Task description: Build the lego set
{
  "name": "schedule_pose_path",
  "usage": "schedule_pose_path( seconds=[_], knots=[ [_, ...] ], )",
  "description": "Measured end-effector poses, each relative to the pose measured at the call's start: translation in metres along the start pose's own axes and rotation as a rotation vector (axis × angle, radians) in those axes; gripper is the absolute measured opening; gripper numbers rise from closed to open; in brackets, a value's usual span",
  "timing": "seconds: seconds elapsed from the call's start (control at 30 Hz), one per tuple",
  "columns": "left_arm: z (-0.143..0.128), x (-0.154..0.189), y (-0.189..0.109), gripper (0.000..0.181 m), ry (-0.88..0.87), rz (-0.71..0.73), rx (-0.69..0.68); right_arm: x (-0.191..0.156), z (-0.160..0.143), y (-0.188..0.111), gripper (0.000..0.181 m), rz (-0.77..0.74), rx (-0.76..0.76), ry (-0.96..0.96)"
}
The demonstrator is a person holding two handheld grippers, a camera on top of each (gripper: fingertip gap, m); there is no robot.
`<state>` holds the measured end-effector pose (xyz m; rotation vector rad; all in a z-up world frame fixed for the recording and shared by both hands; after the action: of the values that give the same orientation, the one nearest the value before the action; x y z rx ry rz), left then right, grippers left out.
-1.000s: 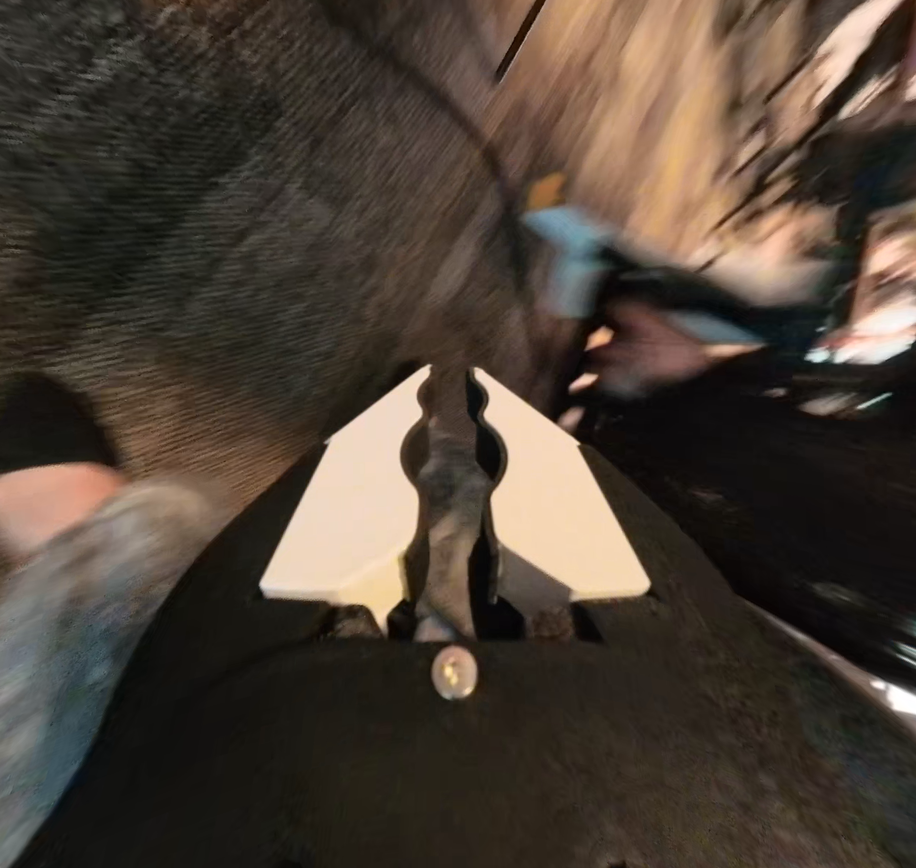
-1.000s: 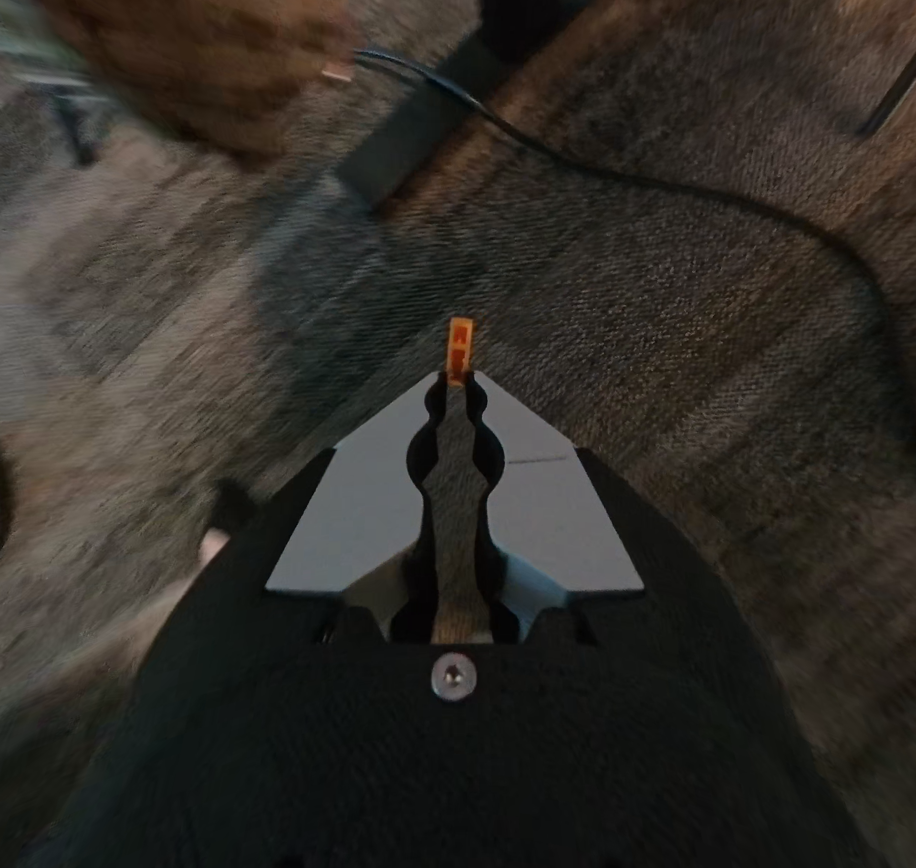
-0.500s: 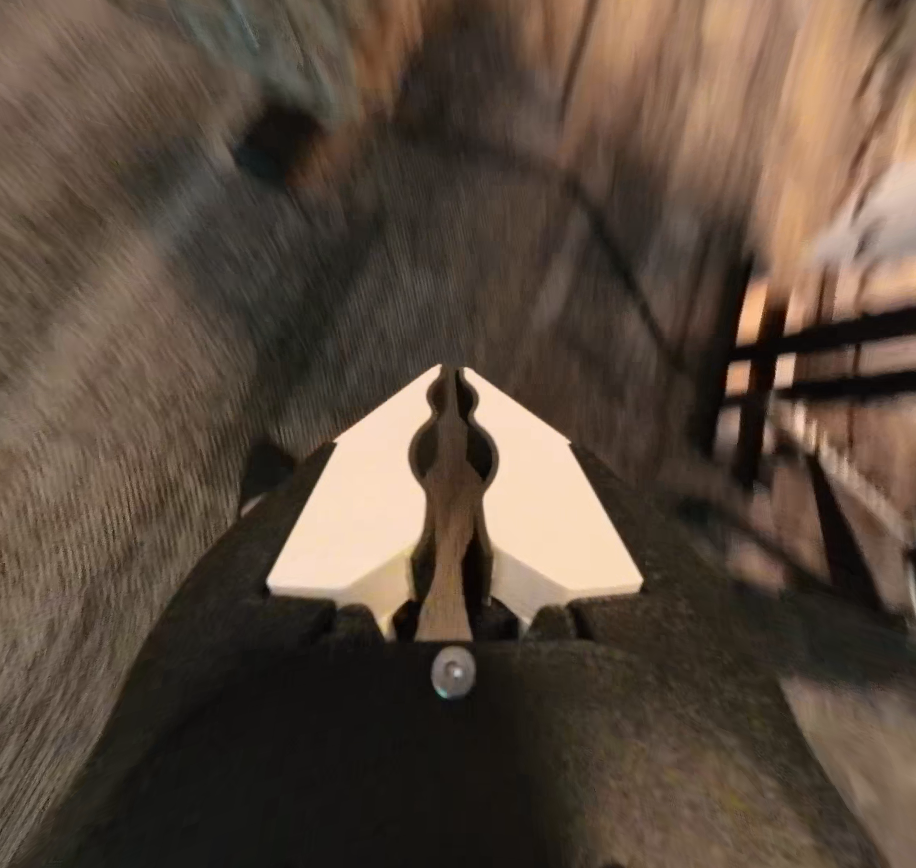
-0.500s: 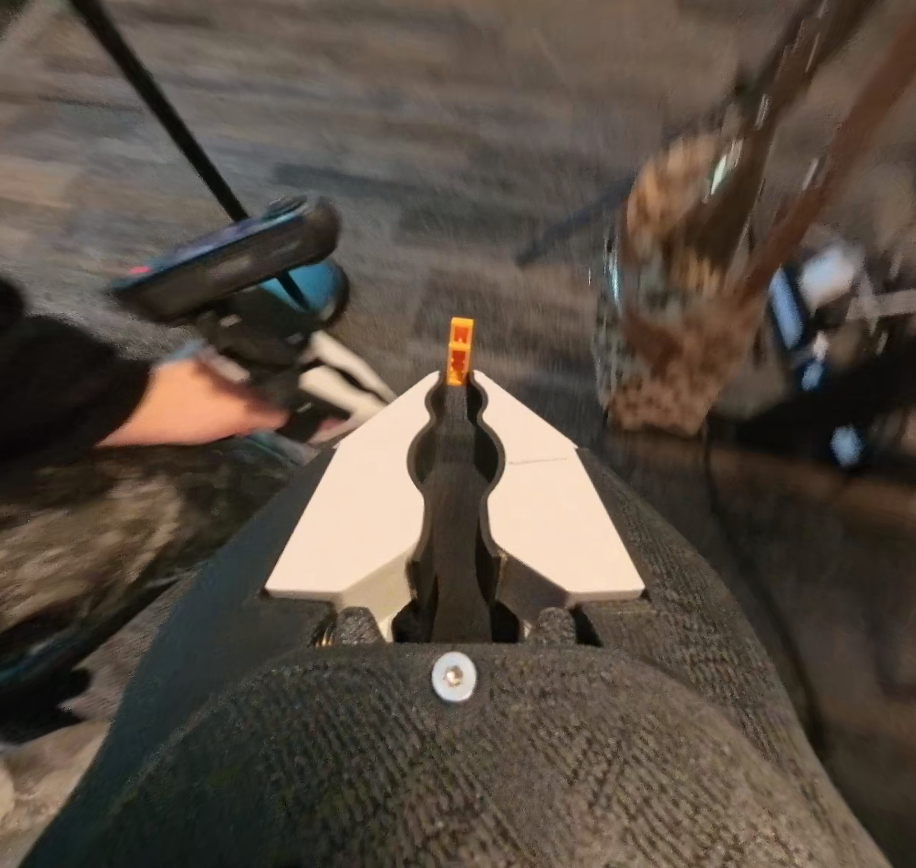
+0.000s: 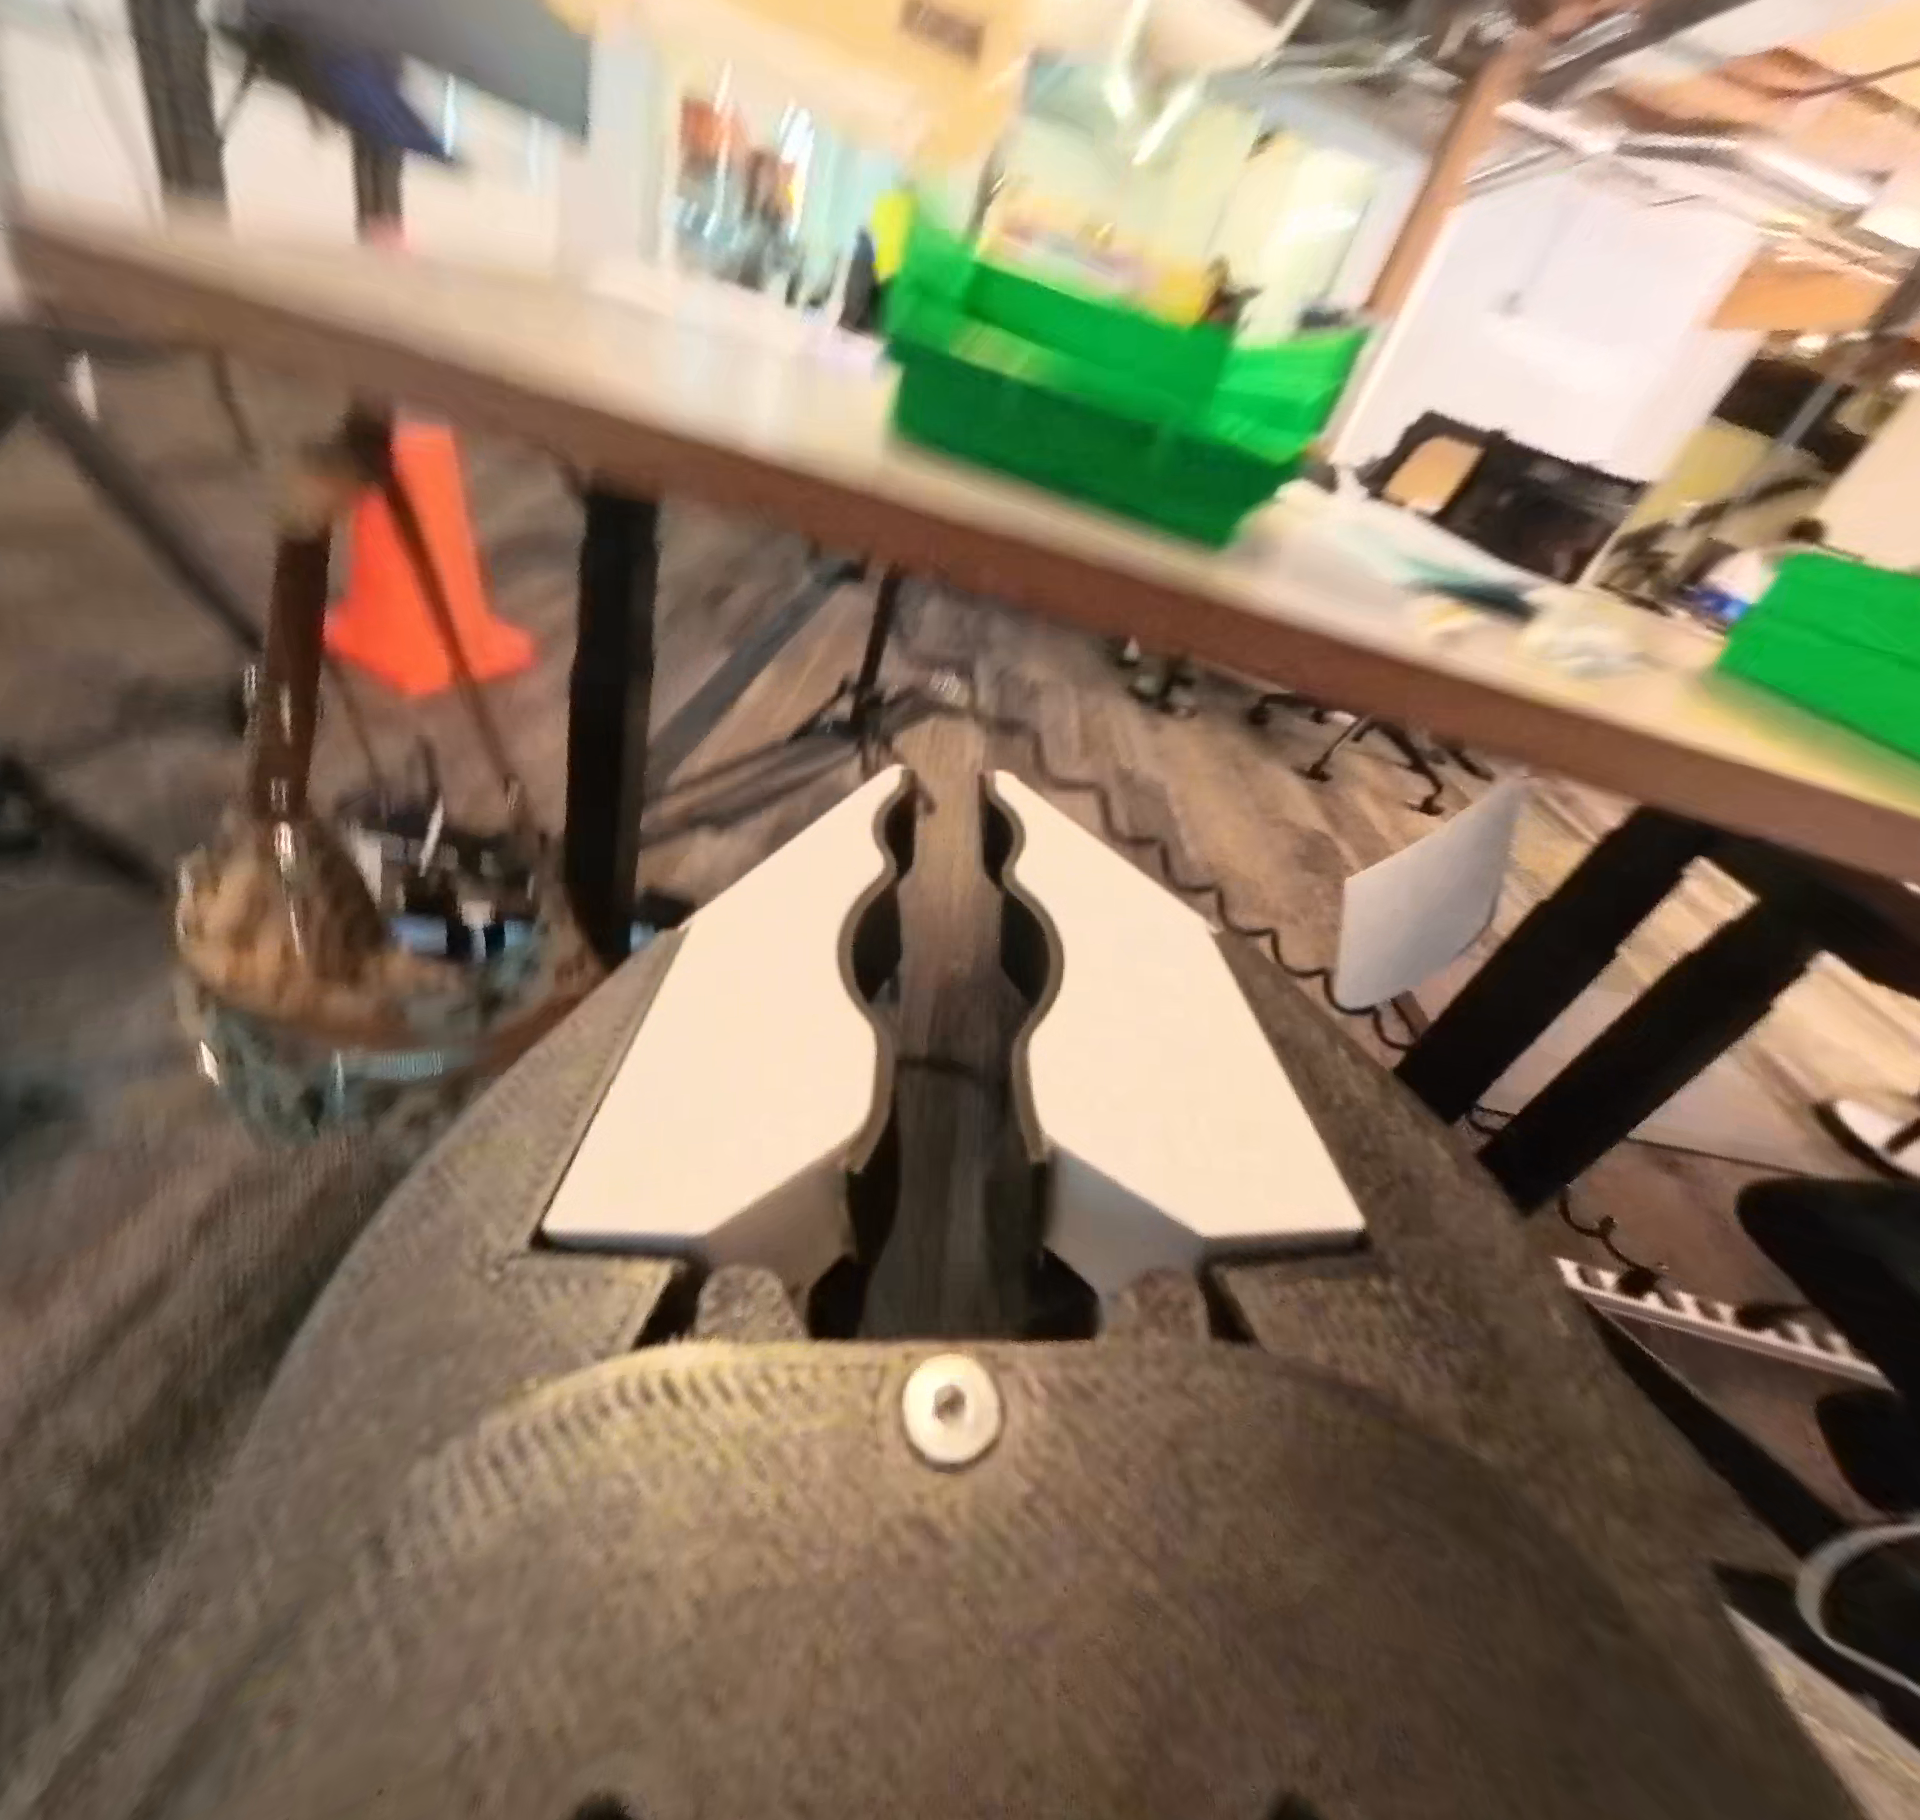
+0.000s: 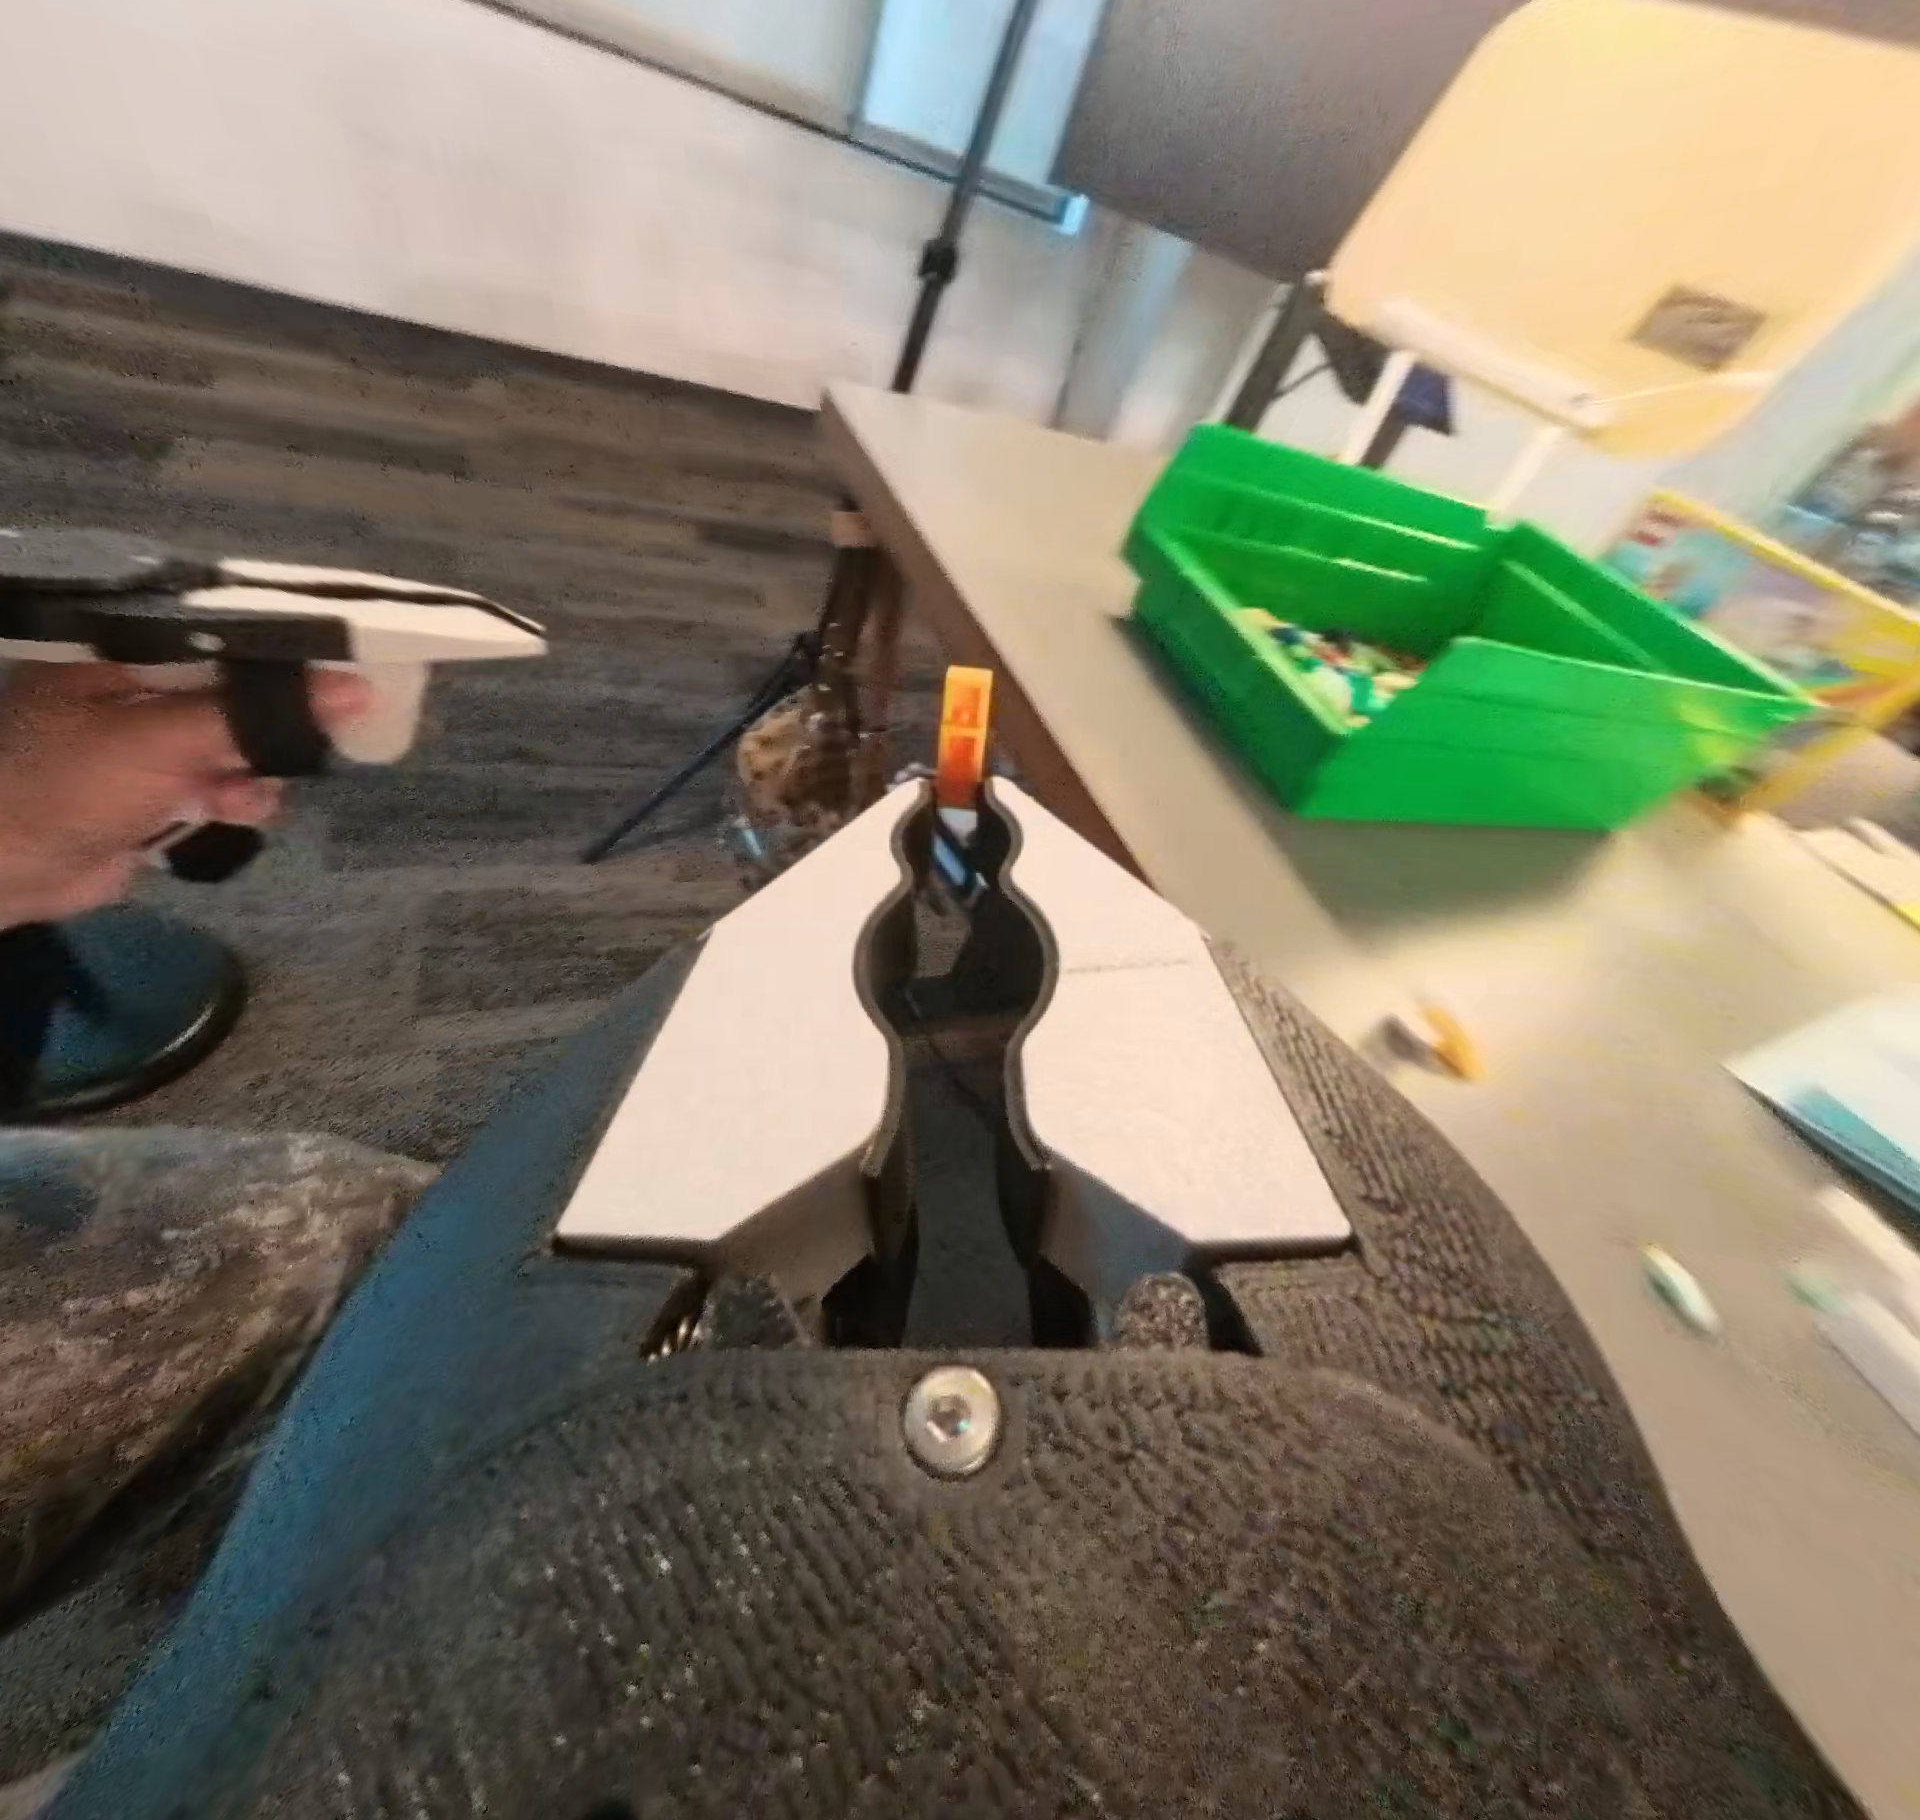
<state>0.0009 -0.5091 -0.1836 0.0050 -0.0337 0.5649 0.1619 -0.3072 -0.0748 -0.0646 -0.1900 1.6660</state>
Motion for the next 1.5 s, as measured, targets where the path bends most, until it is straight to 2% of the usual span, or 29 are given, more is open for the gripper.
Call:
schedule_pose_path(
  seconds=[0.1,0.17,0.27,0.37,0.47,0.57,0.73,0.83,1.0,1.1,1.3,1.4,1.5],
  knots=[
    [0.044,0.024,-0.022,0.014,0.051,-0.025,0.097,0.009,0.014,-0.038,0.007,-0.105,0.033,-0.022],
    [0.061,0.039,-0.033,0.018,0.064,-0.044,0.133,0.013,0.02,-0.052,0.006,-0.144,0.067,-0.037],
    [0.07,0.059,-0.045,0.024,0.08,-0.081,0.126,0.023,0.027,-0.058,0.006,-0.199,0.127,-0.071],
    [0.069,0.073,-0.05,0.025,0.117,-0.109,0.121,0.047,0.025,-0.047,0.006,-0.271,0.168,-0.11],
    [0.059,0.084,-0.038,0.026,0.183,-0.154,0.089,0.075,0.017,-0.031,0.006,-0.317,0.186,-0.103],
    [0.054,0.09,-0.014,0.026,0.25,-0.189,0.097,0.103,0.01,-0.02,0.006,-0.366,0.225,-0.088],
    [0.074,0.1,0.042,0.026,0.268,-0.276,0.162,0.147,0.001,-0.006,0.006,-0.426,0.235,-0.053],
    [0.099,0.11,0.057,0.026,0.282,-0.319,0.208,0.154,0.019,-0.013,0.006,-0.446,0.265,-0.07],
    [0.125,0.123,0.046,0.026,0.317,-0.332,0.247,0.142,0.059,-0.038,0.006,-0.464,0.343,-0.097],
    [0.12,0.127,0.035,0.027,0.298,-0.342,0.216,0.137,0.064,-0.052,0.006,-0.477,0.358,-0.151],
    [0.079,0.126,0.019,0.027,0.248,-0.302,0.122,0.164,0.028,-0.059,0.006,-0.515,0.304,-0.147],
    [0.065,0.129,0.03,0.027,0.277,-0.324,0.082,0.186,0.017,-0.058,0.006,-0.564,0.307,-0.201],
    [0.064,0.136,0.06,0.027,0.322,-0.389,0.067,0.222,0.01,-0.053,0.006,-0.657,0.309,-0.273]
  ],
)
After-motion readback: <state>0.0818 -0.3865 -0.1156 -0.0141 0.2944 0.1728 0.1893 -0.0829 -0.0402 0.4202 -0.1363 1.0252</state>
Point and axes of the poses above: each gripper's, where its closed fingertips meet, y out along the fingers, z out of its top, x = y × z across the jaws, the point moved 4 cm from there along -y, back along the fingers, and after that the axes turned 14 degrees about y, right-handed, at the moved point
